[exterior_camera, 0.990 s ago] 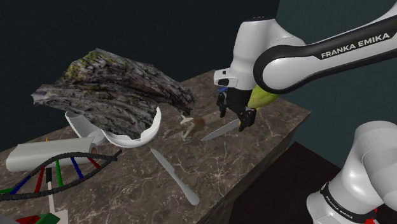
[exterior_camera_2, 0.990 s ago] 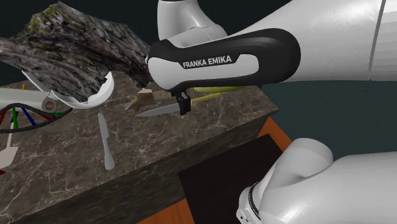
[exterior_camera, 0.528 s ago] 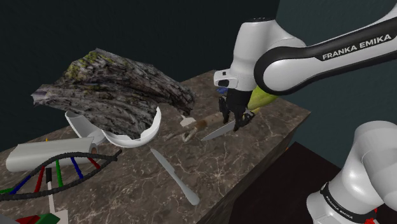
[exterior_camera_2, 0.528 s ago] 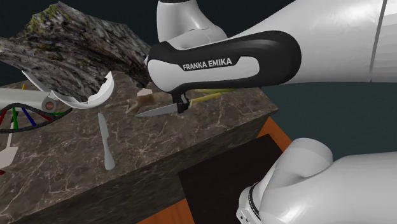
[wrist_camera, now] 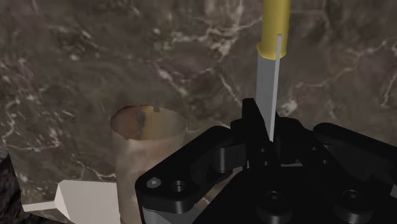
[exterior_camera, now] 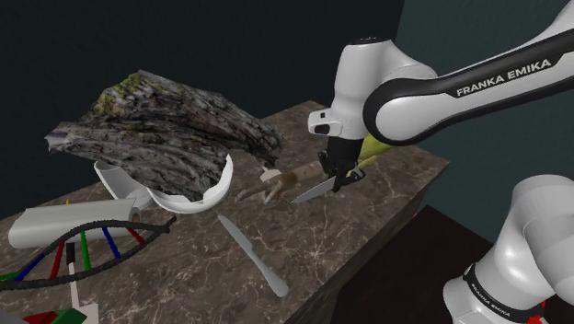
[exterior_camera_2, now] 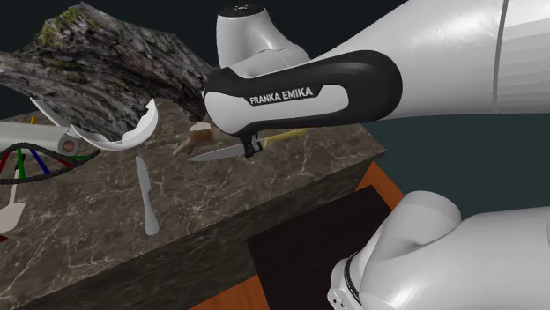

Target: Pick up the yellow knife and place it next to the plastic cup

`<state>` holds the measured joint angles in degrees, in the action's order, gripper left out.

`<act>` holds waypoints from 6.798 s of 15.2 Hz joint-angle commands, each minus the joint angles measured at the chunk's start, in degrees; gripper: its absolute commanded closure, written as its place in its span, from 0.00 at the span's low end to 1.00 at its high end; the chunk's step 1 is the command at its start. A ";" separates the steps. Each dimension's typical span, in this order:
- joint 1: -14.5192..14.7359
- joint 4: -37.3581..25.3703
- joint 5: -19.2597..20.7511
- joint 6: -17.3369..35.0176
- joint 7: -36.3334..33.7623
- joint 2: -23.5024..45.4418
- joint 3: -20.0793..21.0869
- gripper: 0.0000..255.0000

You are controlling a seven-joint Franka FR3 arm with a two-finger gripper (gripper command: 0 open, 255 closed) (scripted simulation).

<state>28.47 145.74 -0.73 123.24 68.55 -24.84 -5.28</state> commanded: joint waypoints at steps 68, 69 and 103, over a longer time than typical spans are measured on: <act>14.28 -92.28 3.60 -41.67 -28.27 50.19 15.61 1.00; 14.13 -90.24 3.44 -40.39 -28.23 49.42 15.56 1.00; 12.33 -55.00 2.44 -10.84 -27.62 43.73 15.32 1.00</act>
<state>40.82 90.03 1.70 111.69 40.93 18.90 10.07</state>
